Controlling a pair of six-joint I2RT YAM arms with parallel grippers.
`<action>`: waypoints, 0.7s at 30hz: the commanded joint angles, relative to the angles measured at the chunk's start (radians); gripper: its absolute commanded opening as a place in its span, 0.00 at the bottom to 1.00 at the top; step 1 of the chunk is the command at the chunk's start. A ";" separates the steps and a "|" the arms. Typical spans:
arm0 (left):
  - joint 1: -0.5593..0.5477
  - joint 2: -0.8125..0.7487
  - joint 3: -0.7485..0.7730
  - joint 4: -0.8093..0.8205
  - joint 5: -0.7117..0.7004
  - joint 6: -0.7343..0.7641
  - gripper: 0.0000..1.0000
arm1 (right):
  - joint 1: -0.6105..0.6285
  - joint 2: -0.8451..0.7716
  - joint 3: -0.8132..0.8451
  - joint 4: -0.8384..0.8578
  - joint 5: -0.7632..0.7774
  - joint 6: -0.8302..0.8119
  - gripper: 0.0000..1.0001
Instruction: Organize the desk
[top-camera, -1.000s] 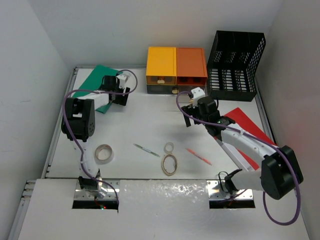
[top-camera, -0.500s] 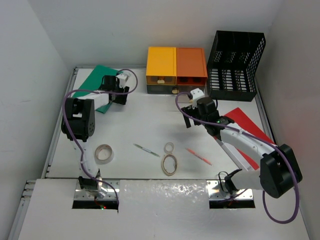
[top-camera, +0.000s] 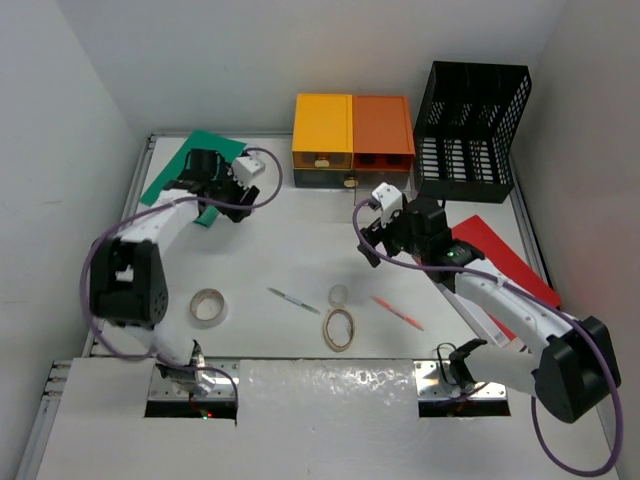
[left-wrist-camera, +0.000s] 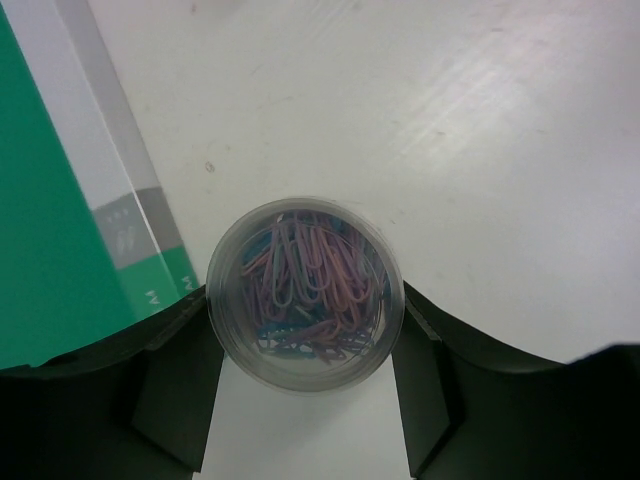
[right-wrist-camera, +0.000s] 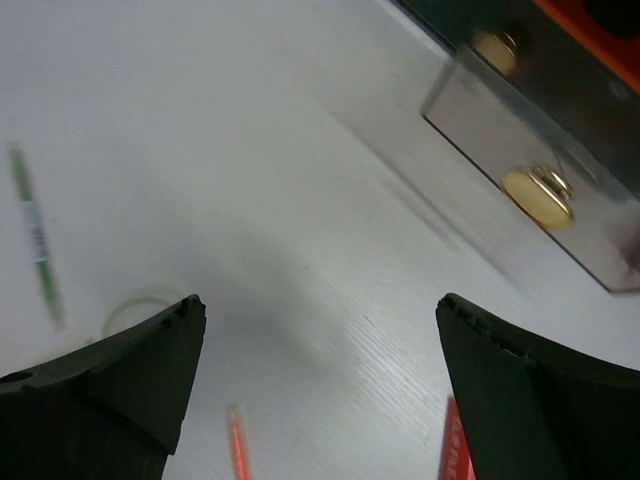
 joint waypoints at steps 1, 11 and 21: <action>-0.030 -0.195 -0.026 -0.178 0.169 0.247 0.00 | 0.006 -0.034 -0.001 0.091 -0.286 -0.099 0.94; -0.225 -0.486 -0.145 -0.297 0.241 0.258 0.00 | 0.008 0.039 0.087 0.255 -0.451 0.252 0.94; -0.270 -0.553 -0.138 -0.391 0.337 0.268 0.00 | 0.150 0.041 0.035 0.437 -0.642 -0.013 0.97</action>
